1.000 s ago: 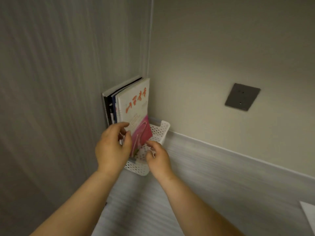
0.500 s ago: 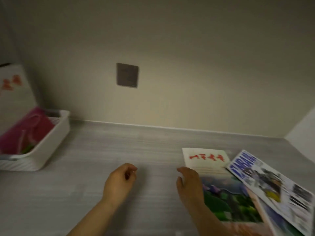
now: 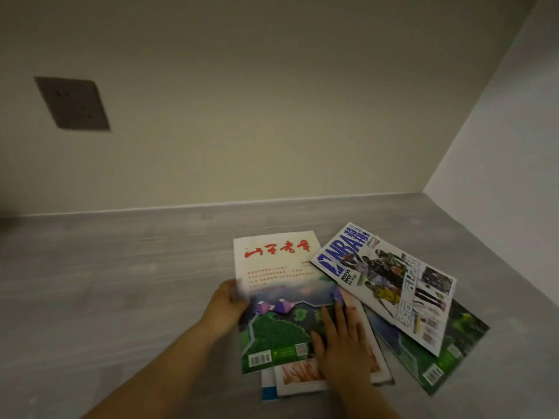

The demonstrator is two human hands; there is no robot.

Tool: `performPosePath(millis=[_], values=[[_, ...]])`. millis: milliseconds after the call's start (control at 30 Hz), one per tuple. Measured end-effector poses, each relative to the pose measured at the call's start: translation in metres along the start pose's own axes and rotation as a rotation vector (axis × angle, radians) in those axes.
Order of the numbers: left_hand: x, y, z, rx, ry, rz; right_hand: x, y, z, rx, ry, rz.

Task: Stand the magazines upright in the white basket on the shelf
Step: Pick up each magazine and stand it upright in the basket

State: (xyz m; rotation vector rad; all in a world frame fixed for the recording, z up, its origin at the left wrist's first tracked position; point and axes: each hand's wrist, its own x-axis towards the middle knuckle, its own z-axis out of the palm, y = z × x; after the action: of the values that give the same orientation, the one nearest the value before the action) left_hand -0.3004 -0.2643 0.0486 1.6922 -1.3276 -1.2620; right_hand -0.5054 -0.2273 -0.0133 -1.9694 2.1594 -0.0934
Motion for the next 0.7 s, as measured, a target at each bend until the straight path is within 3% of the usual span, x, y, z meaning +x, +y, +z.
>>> performPosePath(millis=[200,300,367,467,533,700], values=[[0.041,0.013,0.004,-0.052,0.12,-0.186,-0.003,0.008,0.003,-0.027,-0.019,-0.116],[0.047,0.02,0.002,-0.188,0.117,-0.273,-0.002,0.009,0.003,-0.055,-0.028,-0.132],[0.049,0.02,0.0,-0.28,0.102,-0.314,-0.004,0.009,0.001,-0.06,0.062,-0.157],[0.05,0.021,-0.001,-0.348,0.045,-0.354,-0.008,0.003,-0.012,-0.199,0.082,-0.138],[0.051,0.023,0.002,-0.282,0.034,-0.323,-0.011,-0.002,-0.017,-0.243,0.063,-0.126],[0.038,0.038,0.008,-0.049,0.05,-0.038,-0.007,0.008,-0.006,0.077,-0.06,-0.068]])
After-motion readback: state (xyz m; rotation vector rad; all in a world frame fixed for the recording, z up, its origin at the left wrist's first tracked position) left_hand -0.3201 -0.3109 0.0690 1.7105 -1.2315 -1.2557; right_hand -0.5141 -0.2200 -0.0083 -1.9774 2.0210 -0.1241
